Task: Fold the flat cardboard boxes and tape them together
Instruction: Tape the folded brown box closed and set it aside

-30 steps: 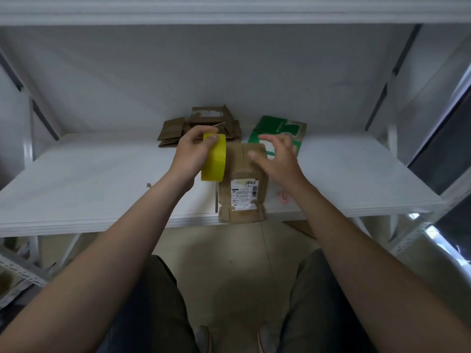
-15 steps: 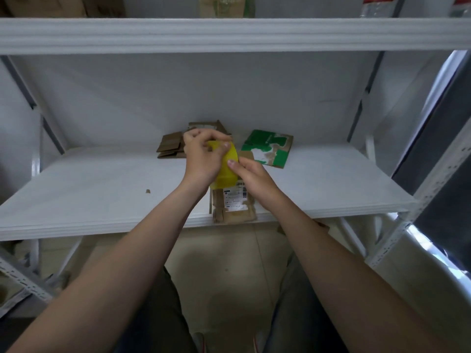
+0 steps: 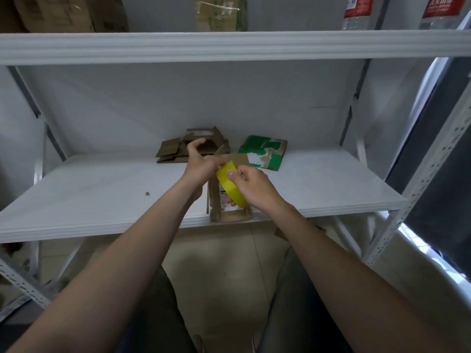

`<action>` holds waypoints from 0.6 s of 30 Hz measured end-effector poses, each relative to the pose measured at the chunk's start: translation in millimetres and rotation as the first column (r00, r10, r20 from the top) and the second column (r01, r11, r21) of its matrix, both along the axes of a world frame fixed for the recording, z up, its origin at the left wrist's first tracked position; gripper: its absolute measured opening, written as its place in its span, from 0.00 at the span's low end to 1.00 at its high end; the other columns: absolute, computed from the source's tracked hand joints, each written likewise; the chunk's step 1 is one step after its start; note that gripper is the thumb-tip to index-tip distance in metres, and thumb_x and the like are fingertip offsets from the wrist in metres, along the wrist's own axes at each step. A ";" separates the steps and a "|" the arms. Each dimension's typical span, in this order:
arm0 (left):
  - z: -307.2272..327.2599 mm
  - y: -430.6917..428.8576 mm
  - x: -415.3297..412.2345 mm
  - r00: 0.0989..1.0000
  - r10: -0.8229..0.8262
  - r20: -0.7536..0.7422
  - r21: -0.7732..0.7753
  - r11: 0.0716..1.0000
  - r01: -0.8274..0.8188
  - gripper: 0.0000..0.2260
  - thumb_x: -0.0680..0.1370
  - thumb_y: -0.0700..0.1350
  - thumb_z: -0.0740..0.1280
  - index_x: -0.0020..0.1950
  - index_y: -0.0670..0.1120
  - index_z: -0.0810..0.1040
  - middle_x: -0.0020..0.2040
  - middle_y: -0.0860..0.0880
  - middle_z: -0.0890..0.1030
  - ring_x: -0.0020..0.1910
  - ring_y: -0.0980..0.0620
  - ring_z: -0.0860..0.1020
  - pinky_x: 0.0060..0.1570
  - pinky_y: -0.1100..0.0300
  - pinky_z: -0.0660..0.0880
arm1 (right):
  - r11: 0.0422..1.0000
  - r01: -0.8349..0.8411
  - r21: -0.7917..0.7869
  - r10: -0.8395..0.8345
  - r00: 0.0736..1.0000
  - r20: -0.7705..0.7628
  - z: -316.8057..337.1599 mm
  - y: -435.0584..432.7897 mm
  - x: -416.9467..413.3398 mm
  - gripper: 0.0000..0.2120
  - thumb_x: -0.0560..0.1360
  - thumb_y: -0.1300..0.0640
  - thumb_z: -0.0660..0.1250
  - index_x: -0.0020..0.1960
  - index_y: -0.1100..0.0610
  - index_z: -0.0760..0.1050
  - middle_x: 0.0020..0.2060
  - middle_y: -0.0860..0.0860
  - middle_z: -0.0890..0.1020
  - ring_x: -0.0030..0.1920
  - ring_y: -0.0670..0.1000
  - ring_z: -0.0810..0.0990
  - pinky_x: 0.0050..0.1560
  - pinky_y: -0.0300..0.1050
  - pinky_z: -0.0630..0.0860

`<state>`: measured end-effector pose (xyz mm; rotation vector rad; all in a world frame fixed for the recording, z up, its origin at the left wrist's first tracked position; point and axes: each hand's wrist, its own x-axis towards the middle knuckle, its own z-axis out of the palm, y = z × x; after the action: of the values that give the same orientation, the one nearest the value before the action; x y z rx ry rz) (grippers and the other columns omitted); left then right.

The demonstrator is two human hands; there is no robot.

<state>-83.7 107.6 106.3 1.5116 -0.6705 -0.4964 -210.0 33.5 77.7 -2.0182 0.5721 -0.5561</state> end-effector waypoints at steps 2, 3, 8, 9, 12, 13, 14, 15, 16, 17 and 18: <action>0.8 1.7 2.1 0.999 -0.028 0.031 0.063 0.998 0.026 0.17 0.79 0.43 0.71 0.66 0.46 0.72 0.45 0.49 0.81 0.39 0.57 0.78 0.25 0.73 0.69 | 0.997 0.022 -0.078 -0.024 0.999 -0.033 -1.8 -2.6 -4.4 0.17 0.79 0.36 0.57 0.47 0.47 0.74 0.35 0.53 0.86 0.39 0.55 0.86 0.58 0.62 0.77; 0.6 0.9 4.1 0.997 -0.030 0.076 0.073 0.997 0.025 0.11 0.80 0.43 0.70 0.61 0.44 0.77 0.45 0.50 0.81 0.40 0.56 0.78 0.24 0.75 0.68 | 0.994 0.029 -0.108 -0.034 0.998 -0.045 -3.0 -6.6 -6.1 0.19 0.77 0.33 0.56 0.46 0.46 0.74 0.35 0.52 0.86 0.41 0.57 0.86 0.59 0.64 0.76; 2.7 -0.6 14.4 0.985 -0.012 0.170 0.044 0.999 0.005 0.05 0.80 0.43 0.71 0.50 0.43 0.84 0.43 0.54 0.82 0.36 0.68 0.79 0.32 0.72 0.71 | 0.999 -0.007 -0.038 0.007 1.000 -0.009 19.3 -8.2 -27.8 0.15 0.83 0.47 0.63 0.53 0.59 0.77 0.37 0.58 0.85 0.31 0.48 0.85 0.34 0.43 0.81; 2.8 0.3 17.0 0.990 -0.015 0.140 0.056 0.998 0.007 0.06 0.79 0.46 0.72 0.50 0.45 0.85 0.44 0.53 0.84 0.37 0.66 0.79 0.36 0.67 0.73 | 0.999 -0.021 -0.035 0.021 1.000 -0.012 21.9 -10.4 -31.8 0.14 0.83 0.49 0.64 0.54 0.62 0.77 0.37 0.60 0.85 0.29 0.46 0.84 0.27 0.38 0.76; 0.3 2.6 23.2 0.999 0.021 0.042 0.048 0.999 -0.023 0.07 0.76 0.50 0.76 0.50 0.49 0.87 0.42 0.52 0.85 0.41 0.57 0.80 0.44 0.58 0.72 | 0.996 -0.081 -0.036 0.081 0.997 -0.009 20.9 -22.1 -39.9 0.13 0.80 0.50 0.69 0.54 0.60 0.78 0.35 0.55 0.85 0.32 0.46 0.85 0.28 0.40 0.78; -1.2 2.9 23.8 0.999 0.047 0.023 0.023 0.999 -0.048 0.07 0.75 0.49 0.76 0.50 0.48 0.87 0.40 0.53 0.84 0.38 0.59 0.79 0.42 0.61 0.73 | 0.996 -0.070 -0.062 0.069 0.998 -0.008 19.3 -27.3 -41.0 0.12 0.79 0.47 0.70 0.52 0.57 0.79 0.35 0.54 0.85 0.34 0.48 0.86 0.31 0.46 0.81; -3.6 3.0 24.1 0.997 0.078 0.010 -0.005 0.997 -0.078 0.07 0.75 0.48 0.76 0.50 0.47 0.86 0.38 0.55 0.84 0.35 0.62 0.79 0.39 0.65 0.73 | 0.995 -0.034 -0.090 0.034 0.999 0.003 17.3 -33.6 -41.9 0.13 0.78 0.45 0.71 0.49 0.55 0.80 0.35 0.54 0.85 0.34 0.50 0.86 0.34 0.52 0.81; -6.5 3.4 23.8 0.994 0.108 -0.002 -0.034 0.994 -0.108 0.07 0.76 0.47 0.76 0.50 0.46 0.86 0.38 0.56 0.83 0.33 0.64 0.79 0.37 0.67 0.73 | 0.993 0.009 -0.116 -0.006 1.000 0.022 15.4 -40.5 -42.9 0.13 0.77 0.43 0.72 0.46 0.54 0.80 0.35 0.54 0.85 0.33 0.51 0.86 0.34 0.54 0.81; -10.0 3.7 23.4 0.991 0.136 -0.011 -0.057 0.989 -0.137 0.06 0.76 0.46 0.76 0.50 0.45 0.86 0.39 0.56 0.83 0.34 0.64 0.79 0.37 0.69 0.73 | 0.989 0.046 -0.140 -0.041 0.998 0.041 14.6 -46.4 -43.4 0.14 0.76 0.43 0.72 0.44 0.55 0.80 0.34 0.54 0.84 0.32 0.51 0.85 0.34 0.53 0.81; -14.4 3.5 22.8 0.987 0.162 -0.016 -0.071 0.984 -0.162 0.06 0.76 0.46 0.75 0.50 0.45 0.86 0.40 0.56 0.83 0.36 0.63 0.79 0.39 0.68 0.73 | 0.985 0.074 -0.157 -0.066 0.996 0.056 13.4 -51.4 -43.3 0.16 0.76 0.43 0.72 0.43 0.56 0.80 0.34 0.54 0.83 0.31 0.50 0.84 0.33 0.51 0.80; -19.5 2.4 21.7 0.982 0.187 -0.029 -0.082 0.979 -0.189 0.06 0.76 0.46 0.75 0.50 0.45 0.86 0.40 0.55 0.83 0.38 0.62 0.79 0.41 0.66 0.73 | 0.981 0.088 -0.175 -0.079 0.995 0.056 11.7 -55.3 -42.9 0.17 0.76 0.43 0.73 0.42 0.58 0.80 0.34 0.53 0.81 0.33 0.50 0.84 0.33 0.49 0.79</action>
<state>-62.0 110.0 86.9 1.4711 -0.5195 -0.3350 -252.9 -21.9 89.5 -2.1487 0.5976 -0.7272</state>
